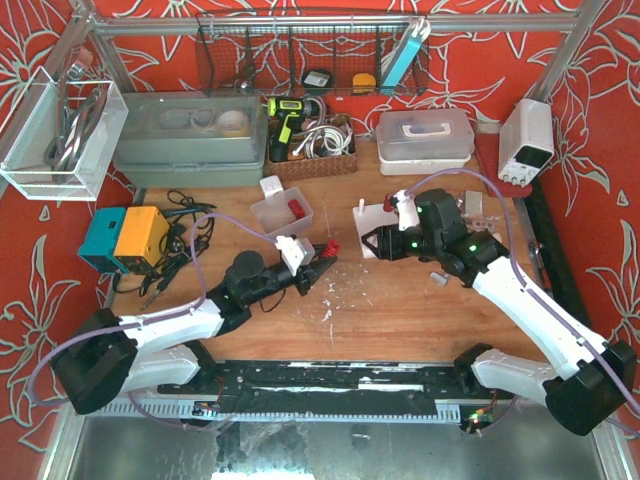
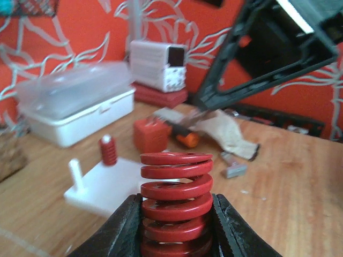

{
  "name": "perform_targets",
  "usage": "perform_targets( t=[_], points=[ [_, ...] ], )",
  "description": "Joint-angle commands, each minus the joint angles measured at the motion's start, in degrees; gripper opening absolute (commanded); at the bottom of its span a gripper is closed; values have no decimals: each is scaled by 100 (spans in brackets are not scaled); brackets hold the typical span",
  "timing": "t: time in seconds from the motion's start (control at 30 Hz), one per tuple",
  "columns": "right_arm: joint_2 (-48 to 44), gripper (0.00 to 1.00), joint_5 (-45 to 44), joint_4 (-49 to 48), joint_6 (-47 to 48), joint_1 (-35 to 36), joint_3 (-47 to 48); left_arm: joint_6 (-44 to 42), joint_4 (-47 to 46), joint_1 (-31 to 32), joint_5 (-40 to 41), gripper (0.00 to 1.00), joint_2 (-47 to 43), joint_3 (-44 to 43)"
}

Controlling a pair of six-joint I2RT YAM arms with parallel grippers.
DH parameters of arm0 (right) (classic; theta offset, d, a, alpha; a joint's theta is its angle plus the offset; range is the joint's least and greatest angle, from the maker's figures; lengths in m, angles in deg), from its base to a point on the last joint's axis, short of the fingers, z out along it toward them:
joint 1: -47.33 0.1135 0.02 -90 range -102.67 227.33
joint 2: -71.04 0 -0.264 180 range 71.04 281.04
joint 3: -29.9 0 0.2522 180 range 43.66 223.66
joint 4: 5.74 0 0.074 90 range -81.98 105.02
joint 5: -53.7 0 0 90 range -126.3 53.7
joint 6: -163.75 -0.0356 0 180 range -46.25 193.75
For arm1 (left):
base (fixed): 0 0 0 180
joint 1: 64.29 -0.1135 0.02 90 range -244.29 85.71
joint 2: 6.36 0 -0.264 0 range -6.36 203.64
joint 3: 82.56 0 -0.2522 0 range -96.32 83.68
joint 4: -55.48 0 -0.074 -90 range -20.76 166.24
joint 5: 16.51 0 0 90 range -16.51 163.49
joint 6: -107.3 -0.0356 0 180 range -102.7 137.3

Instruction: Install the large spring

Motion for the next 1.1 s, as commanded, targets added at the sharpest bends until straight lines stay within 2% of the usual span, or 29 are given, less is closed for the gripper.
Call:
perform_targets(
  t=[0.0,0.13,0.33,0.47,0.73,0.87,0.93,0.97,1.03,1.07],
  points=[
    [-2,62,1067,-297,-290,267,30,-705,-1235,226,-574,5,51,137],
    [112,65,1349,-683,-383,479,-30,-836,-1261,308,-552,5,152,137],
    [206,77,1390,-1134,-526,688,-150,-840,-1289,318,-534,4,228,126],
    [412,77,1312,-1002,-403,852,-33,-785,-1286,326,-513,5,249,108],
    [660,57,1407,-808,-212,997,62,-797,-1234,326,-448,5,203,68],
    [585,30,1426,-838,-178,1008,21,-799,-1220,335,-448,8,166,96],
    [554,16,1427,-872,-175,1012,-10,-794,-1212,335,-368,17,138,120],
    [541,12,1417,-895,-181,1008,-16,-781,-1178,340,-297,25,118,128],
    [508,5,1291,-907,-190,1008,-34,-709,-1135,335,-61,58,71,133],
    [479,4,1126,-895,-188,1008,-39,-659,-1132,335,101,92,56,151]
  ],
)
